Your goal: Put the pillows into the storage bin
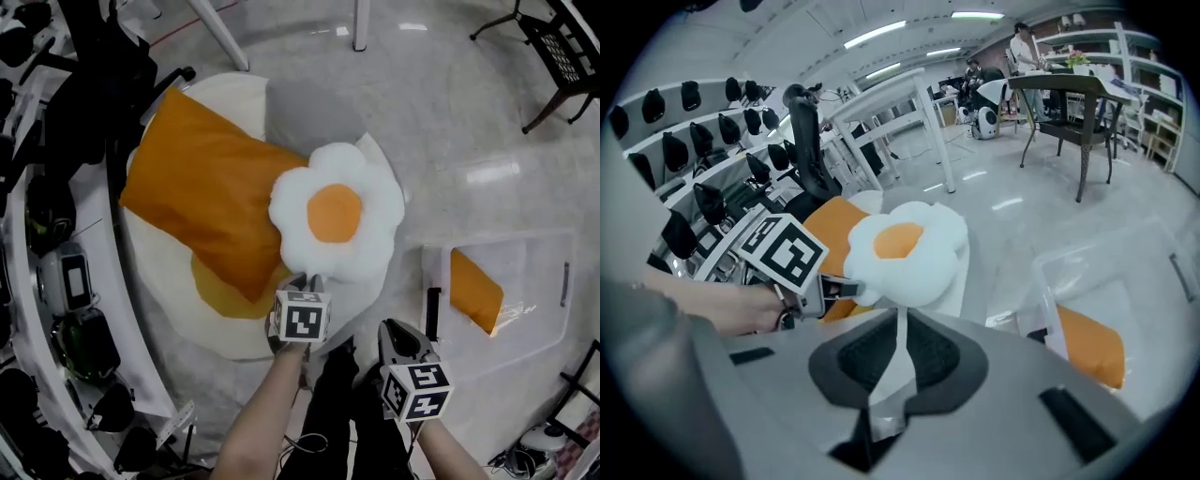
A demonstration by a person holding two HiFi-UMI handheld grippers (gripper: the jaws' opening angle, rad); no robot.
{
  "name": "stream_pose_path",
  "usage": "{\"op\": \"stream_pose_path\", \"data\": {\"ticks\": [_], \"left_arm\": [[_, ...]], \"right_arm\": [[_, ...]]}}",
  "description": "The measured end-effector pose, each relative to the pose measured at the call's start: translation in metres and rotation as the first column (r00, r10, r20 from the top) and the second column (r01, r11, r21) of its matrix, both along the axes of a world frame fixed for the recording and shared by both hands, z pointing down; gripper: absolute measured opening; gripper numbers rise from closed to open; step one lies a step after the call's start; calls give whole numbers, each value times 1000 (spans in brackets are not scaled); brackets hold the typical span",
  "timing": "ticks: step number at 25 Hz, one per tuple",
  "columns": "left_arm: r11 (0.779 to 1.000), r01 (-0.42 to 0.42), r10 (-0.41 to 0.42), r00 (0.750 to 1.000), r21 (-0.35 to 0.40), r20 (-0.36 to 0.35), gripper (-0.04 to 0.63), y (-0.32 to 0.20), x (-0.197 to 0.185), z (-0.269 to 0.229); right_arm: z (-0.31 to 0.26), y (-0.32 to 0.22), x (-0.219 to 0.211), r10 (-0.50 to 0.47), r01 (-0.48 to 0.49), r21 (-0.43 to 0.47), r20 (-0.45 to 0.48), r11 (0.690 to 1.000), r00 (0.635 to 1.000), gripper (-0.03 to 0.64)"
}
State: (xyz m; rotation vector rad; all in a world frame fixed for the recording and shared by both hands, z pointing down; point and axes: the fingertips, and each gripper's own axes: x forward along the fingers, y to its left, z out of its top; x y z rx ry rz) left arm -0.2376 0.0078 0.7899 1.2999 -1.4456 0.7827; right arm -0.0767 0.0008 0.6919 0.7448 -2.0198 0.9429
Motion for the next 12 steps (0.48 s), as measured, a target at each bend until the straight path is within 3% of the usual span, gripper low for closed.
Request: {"op": "stream_pose_path", "data": {"ticks": [4, 8, 12], "left_arm": [[999, -18, 18, 1000, 29, -16, 41, -7, 15, -33], [999, 9, -5, 996, 54, -88, 40, -6, 40, -60], [998, -14, 20, 996, 62, -90, 35, -5, 59, -87]], "right_arm": [[-21, -3, 13, 39, -39, 16, -1, 999, 999, 29], [-43, 3, 28, 68, -68, 31, 4, 997, 998, 29], [-65, 6, 47, 99, -99, 46, 11, 994, 995, 28]]}}
